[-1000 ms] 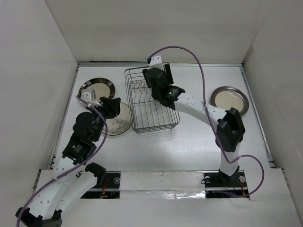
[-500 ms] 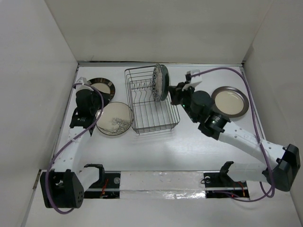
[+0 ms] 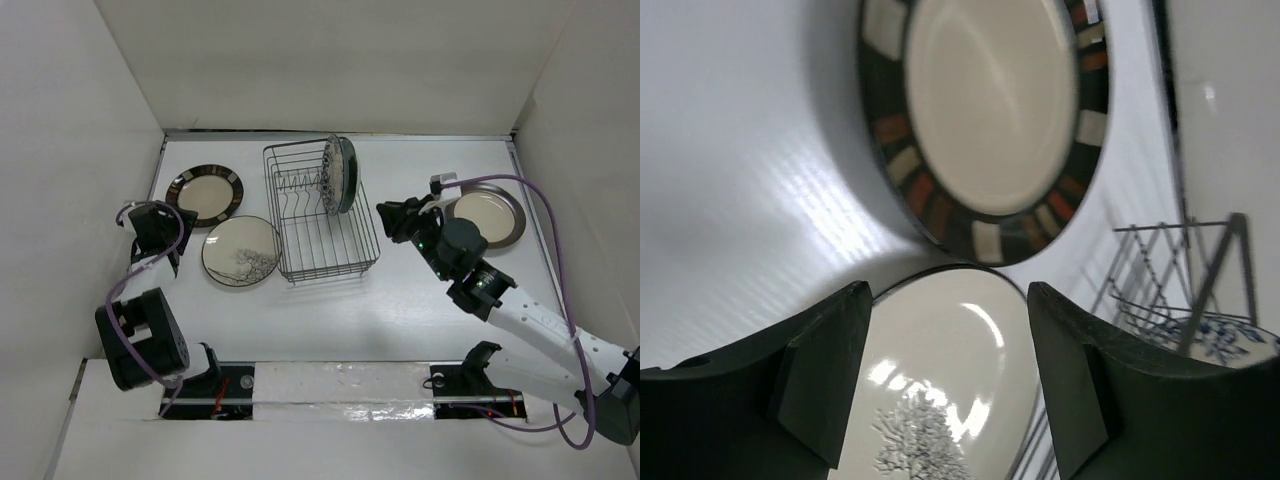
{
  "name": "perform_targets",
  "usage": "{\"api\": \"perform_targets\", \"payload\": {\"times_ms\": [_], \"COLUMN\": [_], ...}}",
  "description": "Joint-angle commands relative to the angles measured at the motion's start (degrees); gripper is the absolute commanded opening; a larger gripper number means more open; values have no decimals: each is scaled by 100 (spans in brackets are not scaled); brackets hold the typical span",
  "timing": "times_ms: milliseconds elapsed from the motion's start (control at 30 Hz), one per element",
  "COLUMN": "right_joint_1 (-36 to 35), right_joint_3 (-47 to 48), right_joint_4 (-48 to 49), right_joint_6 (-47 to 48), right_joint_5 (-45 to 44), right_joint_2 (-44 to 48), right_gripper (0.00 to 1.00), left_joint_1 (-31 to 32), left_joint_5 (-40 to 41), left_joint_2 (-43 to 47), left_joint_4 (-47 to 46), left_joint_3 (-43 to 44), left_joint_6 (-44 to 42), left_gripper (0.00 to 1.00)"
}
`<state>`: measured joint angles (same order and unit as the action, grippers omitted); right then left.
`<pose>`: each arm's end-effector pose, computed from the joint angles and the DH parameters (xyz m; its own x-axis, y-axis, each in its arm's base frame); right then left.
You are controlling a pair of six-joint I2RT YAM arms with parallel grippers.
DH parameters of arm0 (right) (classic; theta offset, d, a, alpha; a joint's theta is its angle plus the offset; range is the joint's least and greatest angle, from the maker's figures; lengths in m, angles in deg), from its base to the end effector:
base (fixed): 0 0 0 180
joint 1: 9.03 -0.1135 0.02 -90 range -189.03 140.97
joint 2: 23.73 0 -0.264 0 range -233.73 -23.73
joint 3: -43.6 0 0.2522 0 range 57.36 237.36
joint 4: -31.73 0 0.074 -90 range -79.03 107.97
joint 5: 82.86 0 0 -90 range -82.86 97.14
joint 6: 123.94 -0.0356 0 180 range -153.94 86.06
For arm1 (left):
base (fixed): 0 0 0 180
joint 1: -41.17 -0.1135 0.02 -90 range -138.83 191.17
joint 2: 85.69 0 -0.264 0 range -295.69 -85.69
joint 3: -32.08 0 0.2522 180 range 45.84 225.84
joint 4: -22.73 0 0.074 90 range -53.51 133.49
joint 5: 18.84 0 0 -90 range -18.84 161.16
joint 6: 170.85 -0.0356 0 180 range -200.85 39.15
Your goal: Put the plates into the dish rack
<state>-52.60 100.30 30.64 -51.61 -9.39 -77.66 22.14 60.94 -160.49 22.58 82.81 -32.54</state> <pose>0.1697 0.1474 0.3422 -0.1178 0.2896 -0.9499 -0.4397 0.8425 0.3114 0.2674 0.0856 0.2212 -0.1298 -0.8222 -0.5543 -0.3977 0.5552 -0.7305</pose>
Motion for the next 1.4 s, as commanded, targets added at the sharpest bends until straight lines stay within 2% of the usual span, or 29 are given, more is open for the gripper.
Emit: {"api": "perform_targets", "payload": {"times_ms": [0,233,433,600,833,900,967,1033,1133,1167,1200,1367], "right_joint_1": [278,665,798,911,965,1017,1017,1070,1070,1070,1070,956], "right_joint_3": [-83,-207,-233,-260,-251,-233,-259,-268,-260,-260,-260,-225], "right_joint_4": [394,456,491,474,386,289,272,245,201,201,201,228], "right_joint_6": [-166,-395,-448,-448,-404,-369,-342,-360,-360,-360,-360,-360], "right_joint_5": [457,1020,1135,1109,1003,854,792,801,810,810,818,862], "right_joint_2": [181,173,129,111,128,233,321,409,480,489,498,384], "right_gripper": [32,32,32,32,32,32,32,32,27,27,27,26], "left_joint_1": [-84,-84,-84,-84,-84,-84,-84,-84,-84,-84,-84,-136], "left_joint_5": [-51,292,134,108,64,178,222,240,248,222,231,125], "left_joint_2": [-367,-1359,-2221,-2547,-2881,-2899,-2908,-2934,-2917,-2908,-2891,-2698], "left_joint_4": [-393,-595,-964,-1201,-1008,-1157,-1376,-1465,-1798,-2208,-2369,-3290], "left_joint_3": [55,310,600,846,1303,1286,1216,1198,1015,918,839,408], "left_joint_6": [99,292,521,582,644,740,899,952,1057,1144,1180,1294], "left_gripper": [60,57,55,53,49,44,31,26,12,4,0,0]}}
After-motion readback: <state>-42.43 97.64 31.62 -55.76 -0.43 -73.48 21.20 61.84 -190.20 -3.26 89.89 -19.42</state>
